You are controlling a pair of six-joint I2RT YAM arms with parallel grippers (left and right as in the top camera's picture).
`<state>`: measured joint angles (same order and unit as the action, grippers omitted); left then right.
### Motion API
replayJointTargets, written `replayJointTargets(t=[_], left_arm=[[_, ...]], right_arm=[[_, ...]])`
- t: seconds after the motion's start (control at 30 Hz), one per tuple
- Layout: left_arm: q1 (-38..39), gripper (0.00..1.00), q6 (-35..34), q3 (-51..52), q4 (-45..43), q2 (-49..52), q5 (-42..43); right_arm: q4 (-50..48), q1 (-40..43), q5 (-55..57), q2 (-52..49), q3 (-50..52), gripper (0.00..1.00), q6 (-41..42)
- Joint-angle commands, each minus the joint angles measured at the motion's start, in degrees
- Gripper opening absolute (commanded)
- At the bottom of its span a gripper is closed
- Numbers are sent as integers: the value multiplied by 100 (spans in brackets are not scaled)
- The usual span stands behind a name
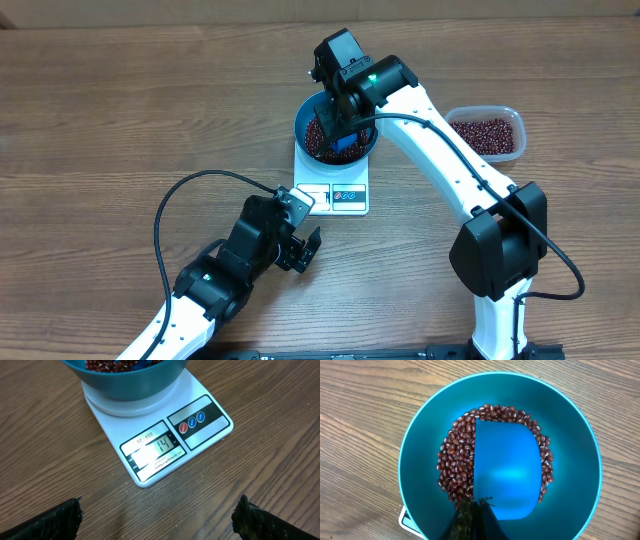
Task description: Scoop item into bowl and weigh 150g on scale
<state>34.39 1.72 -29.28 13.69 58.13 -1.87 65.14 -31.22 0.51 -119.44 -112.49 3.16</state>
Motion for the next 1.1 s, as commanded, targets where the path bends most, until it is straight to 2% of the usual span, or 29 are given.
replayJointTargets(t=[0.0, 0.2, 0.53, 1.07], left_arm=[[-31, 100, 90, 26, -20, -48, 87], [-31, 100, 90, 26, -20, -48, 87], [-31, 99, 90, 26, -20, -48, 87], [-31, 100, 90, 26, -20, -48, 87]], right_arm=[[42, -33, -17, -44, -39, 4, -39], [44, -33, -992, -44, -39, 4, -39], [48, -24, -1700, -44, -42, 4, -39], [50, 505, -1950, -37, -50, 4, -37]])
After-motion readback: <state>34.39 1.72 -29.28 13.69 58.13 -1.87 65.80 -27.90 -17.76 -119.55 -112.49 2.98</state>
